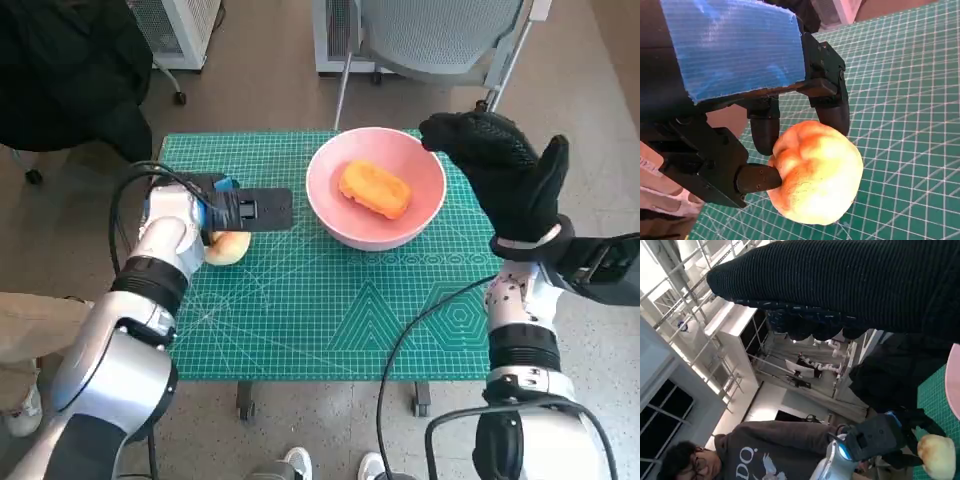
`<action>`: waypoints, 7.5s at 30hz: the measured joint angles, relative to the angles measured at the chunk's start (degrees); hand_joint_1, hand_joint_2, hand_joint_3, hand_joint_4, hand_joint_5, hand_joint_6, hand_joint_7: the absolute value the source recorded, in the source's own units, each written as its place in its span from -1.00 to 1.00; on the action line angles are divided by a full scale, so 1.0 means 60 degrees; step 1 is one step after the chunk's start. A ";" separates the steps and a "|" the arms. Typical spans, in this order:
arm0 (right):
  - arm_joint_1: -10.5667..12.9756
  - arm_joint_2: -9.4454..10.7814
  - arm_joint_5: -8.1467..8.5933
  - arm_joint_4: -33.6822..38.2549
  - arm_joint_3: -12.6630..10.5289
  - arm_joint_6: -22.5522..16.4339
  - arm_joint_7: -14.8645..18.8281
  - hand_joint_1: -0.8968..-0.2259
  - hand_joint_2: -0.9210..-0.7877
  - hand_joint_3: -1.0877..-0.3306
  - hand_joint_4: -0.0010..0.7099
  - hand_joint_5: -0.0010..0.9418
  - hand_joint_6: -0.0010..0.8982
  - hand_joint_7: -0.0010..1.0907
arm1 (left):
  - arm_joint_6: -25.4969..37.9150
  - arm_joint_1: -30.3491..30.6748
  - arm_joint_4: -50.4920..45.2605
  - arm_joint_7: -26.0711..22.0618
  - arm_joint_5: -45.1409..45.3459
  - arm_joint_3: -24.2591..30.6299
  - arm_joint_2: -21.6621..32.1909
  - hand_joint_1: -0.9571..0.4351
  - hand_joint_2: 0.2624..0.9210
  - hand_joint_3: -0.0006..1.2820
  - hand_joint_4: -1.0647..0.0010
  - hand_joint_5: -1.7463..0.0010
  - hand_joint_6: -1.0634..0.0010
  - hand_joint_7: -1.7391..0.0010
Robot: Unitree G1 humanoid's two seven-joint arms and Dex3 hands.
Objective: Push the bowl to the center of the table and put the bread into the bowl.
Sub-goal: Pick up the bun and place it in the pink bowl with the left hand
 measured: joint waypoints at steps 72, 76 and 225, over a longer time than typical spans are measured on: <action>0.0610 0.0144 0.0187 -0.1501 0.0040 0.0259 -0.0349 -0.34 -1.00 0.00 -0.60 -0.99 -0.58 -0.97 | -0.1520 -0.4154 0.1245 -0.3270 0.2487 -0.2478 -0.2797 -0.12 1.00 -0.22 -0.14 0.62 0.61 -0.98; 0.0641 0.0152 0.0186 -0.1611 0.0078 0.0281 -0.0382 -0.34 -1.00 0.00 -0.60 -0.99 -0.58 -0.97 | -0.1520 -0.4203 0.1247 -0.3294 0.2488 -0.2489 -0.2788 -0.12 1.00 -0.22 -0.15 0.63 0.61 -0.98; 0.1446 0.0232 0.0182 -0.2679 0.0569 0.0676 -0.1065 -0.22 -1.00 0.25 -0.58 -0.99 -0.58 -0.96 | -0.2563 -0.3480 0.0606 0.0501 -0.1217 0.1339 -0.2811 -0.77 1.00 -0.52 0.97 1.00 0.77 0.92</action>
